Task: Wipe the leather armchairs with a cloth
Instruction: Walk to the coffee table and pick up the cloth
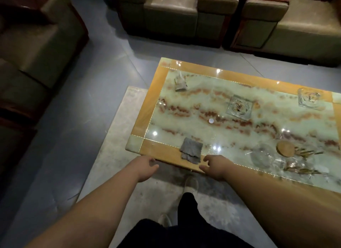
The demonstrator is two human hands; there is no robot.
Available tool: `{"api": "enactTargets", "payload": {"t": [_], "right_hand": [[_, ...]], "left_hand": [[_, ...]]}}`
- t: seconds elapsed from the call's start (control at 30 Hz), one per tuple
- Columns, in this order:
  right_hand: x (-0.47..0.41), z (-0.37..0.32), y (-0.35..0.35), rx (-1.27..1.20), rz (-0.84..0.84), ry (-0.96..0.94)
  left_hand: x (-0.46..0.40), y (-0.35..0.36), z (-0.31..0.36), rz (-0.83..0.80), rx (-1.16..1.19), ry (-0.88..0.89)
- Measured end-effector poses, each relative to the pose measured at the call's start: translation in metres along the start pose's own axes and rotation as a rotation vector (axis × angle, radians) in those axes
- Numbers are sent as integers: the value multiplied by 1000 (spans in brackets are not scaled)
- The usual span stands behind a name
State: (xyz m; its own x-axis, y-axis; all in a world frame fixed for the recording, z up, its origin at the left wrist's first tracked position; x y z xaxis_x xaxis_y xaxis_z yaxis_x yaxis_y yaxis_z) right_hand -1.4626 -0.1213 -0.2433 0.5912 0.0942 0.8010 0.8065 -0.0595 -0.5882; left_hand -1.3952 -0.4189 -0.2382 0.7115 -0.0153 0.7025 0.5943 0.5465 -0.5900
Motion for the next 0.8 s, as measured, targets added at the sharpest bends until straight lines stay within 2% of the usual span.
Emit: {"api": "enactTargets", "payload": {"t": [0.17, 0.27, 0.5, 0.7, 0.8], "right_hand": [[-63, 10, -48, -23, -3, 29], [-98, 19, -53, -36, -4, 69], [-173, -11, -14, -97, -53, 74], [-233, -27, 24, -84, 17, 98], [-258, -31, 37, -51, 64, 84]], "left_hand": [[-48, -18, 9, 21, 17, -27], [-79, -12, 16, -12, 46, -21], [-161, 18, -2, -120, -22, 21], [-229, 34, -31, -49, -54, 10], [-256, 51, -34, -51, -93, 68]]}}
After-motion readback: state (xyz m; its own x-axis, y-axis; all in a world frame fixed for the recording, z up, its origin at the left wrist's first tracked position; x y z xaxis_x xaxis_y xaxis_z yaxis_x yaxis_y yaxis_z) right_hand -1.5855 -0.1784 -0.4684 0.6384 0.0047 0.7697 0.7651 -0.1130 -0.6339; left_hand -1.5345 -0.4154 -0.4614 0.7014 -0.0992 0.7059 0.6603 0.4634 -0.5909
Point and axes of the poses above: each hand's wrist, its own x-axis away from the middle knuckle, its own y-axis out of the palm, z = x × y, the point moved 10 cm from there along -x, towards the middle knuckle, and after that the axes turned 7 degrees about y, right-handed, at the moved point
